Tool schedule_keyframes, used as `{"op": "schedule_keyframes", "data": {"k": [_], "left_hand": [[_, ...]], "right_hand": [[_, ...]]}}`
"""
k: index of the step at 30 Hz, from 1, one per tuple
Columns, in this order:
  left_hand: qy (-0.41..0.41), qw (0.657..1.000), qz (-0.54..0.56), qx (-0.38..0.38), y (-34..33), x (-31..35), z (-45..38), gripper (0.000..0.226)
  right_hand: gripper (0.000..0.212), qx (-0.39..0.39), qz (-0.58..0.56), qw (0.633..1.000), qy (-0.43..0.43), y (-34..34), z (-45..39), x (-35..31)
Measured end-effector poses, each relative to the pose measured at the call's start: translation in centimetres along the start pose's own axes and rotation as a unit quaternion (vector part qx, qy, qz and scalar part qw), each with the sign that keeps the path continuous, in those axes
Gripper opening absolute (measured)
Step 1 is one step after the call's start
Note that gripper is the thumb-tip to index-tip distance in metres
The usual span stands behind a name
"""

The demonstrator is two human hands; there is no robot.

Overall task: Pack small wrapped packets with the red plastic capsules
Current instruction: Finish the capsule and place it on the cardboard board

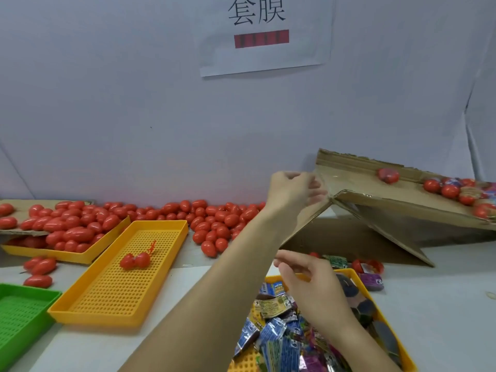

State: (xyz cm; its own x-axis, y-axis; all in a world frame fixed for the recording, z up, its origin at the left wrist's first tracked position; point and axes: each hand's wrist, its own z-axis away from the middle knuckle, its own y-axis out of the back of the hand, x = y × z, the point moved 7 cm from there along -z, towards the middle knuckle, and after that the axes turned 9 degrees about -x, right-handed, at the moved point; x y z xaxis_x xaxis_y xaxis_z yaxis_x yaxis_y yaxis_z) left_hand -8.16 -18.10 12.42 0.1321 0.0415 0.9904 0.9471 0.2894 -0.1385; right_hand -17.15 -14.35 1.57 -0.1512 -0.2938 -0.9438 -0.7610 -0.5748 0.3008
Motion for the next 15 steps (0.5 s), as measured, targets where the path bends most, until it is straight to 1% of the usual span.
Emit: {"op": "schedule_keyframes", "data": {"k": [1, 3, 5, 8, 10, 12, 15], "left_hand": [[-0.012, 0.999, -0.025, 0.023, 1.6, -0.7, 0.9, 0.015], [-0.029, 0.994, -0.080, 0.075, 5.1, -2.4, 2.7, 0.023], [-0.035, 0.980, -0.152, 0.127, 8.4, -4.3, 4.4, 0.025], [-0.024, 0.935, -0.298, 0.191, 12.9, -6.6, 6.0, 0.017], [-0.018, 0.905, -0.359, 0.228, 15.5, -7.2, 6.5, 0.012], [-0.015, 0.883, -0.405, 0.235, 17.0, -7.5, 6.2, 0.010], [-0.029, 0.856, -0.483, 0.183, 16.4, -7.8, 4.2, 0.015]], "right_hand": [[0.021, -0.004, -0.008, 1.000, -0.004, 0.0, 0.0, 0.0], [0.020, -0.017, -0.001, 1.000, -0.003, -0.3, 0.0, -0.1], [0.021, -0.025, 0.019, 0.999, 0.004, -0.6, 0.0, -0.2], [0.022, -0.032, 0.026, 0.999, 0.006, -0.9, 0.0, -0.4], [0.022, -0.037, 0.033, 0.999, 0.010, -1.1, 0.1, -0.4], [0.022, -0.038, 0.043, 0.998, 0.011, -1.2, 0.1, -0.4], [0.023, -0.039, 0.048, 0.998, 0.012, -1.2, 0.1, -0.3]]}}
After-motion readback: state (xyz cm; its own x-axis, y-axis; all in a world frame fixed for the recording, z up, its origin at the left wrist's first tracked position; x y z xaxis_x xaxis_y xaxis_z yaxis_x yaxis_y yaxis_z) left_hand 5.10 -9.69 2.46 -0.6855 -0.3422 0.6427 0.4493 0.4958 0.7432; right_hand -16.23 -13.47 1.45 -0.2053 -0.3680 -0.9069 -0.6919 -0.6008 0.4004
